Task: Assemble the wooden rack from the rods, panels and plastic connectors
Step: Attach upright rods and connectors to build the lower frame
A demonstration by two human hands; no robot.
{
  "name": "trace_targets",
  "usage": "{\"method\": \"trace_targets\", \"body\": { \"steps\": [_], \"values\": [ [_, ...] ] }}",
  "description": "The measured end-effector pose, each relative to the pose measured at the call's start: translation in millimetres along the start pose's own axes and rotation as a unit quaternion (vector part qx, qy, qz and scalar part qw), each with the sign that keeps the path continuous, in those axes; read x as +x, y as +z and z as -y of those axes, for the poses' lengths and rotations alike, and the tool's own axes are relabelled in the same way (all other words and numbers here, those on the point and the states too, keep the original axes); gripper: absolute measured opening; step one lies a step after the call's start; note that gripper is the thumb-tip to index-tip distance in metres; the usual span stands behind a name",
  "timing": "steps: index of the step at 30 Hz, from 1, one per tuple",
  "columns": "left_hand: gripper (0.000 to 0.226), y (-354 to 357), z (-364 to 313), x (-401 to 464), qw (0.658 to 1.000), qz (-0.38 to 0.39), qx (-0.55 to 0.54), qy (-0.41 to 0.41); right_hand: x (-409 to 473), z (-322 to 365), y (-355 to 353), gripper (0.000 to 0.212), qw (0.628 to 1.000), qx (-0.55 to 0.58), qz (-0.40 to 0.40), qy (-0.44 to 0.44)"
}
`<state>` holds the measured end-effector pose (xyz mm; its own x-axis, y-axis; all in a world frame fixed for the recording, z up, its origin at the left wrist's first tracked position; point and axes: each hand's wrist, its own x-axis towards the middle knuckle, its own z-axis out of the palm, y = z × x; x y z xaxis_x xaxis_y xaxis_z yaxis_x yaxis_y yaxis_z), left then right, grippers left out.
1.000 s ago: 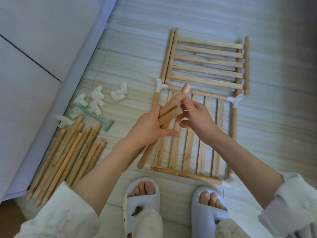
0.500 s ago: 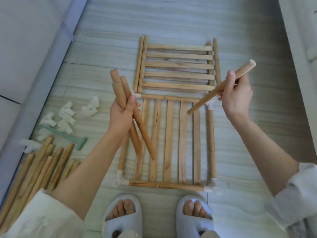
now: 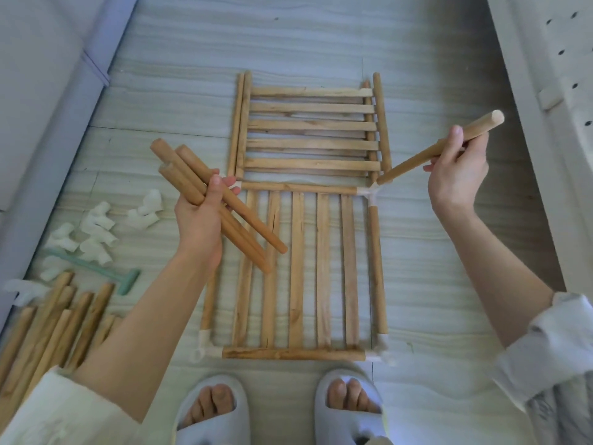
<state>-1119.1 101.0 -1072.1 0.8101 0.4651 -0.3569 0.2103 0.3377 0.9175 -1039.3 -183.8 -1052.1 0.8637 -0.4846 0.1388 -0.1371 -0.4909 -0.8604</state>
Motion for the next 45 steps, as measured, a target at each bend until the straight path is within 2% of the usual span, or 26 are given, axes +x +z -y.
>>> {"method": "trace_targets", "body": {
  "steps": [5,13,23,34,41,45],
  "values": [
    [0.012,1.8,2.3,1.2,1.0,0.0,0.004,-0.003,7.5,-2.6,-0.6,0.02,0.999,-0.033,0.014,-0.026],
    [0.009,1.5,6.7,-1.1,1.0,-0.008,0.002,-0.002,8.7,-3.8,4.3,0.021,0.993,-0.07,0.049,-0.084],
    [0.009,1.8,10.6,-1.7,1.0,-0.011,0.006,-0.02,24.7,4.1,4.6,0.03,0.986,-0.102,0.131,-0.024],
    [0.008,10.2,6.3,3.9,0.999,-0.003,0.032,-0.014,18.1,-12.1,3.8,0.025,0.989,-0.088,0.113,-0.044],
    [0.008,15.0,0.3,4.2,1.0,-0.005,-0.009,-0.024,3.1,-2.7,13.0,0.033,0.993,-0.052,0.11,0.006],
    [0.015,12.3,-5.3,3.3,1.0,-0.004,-0.015,-0.022,-15.4,-11.4,19.7,0.028,0.994,-0.015,0.049,0.097]
  ]
}}
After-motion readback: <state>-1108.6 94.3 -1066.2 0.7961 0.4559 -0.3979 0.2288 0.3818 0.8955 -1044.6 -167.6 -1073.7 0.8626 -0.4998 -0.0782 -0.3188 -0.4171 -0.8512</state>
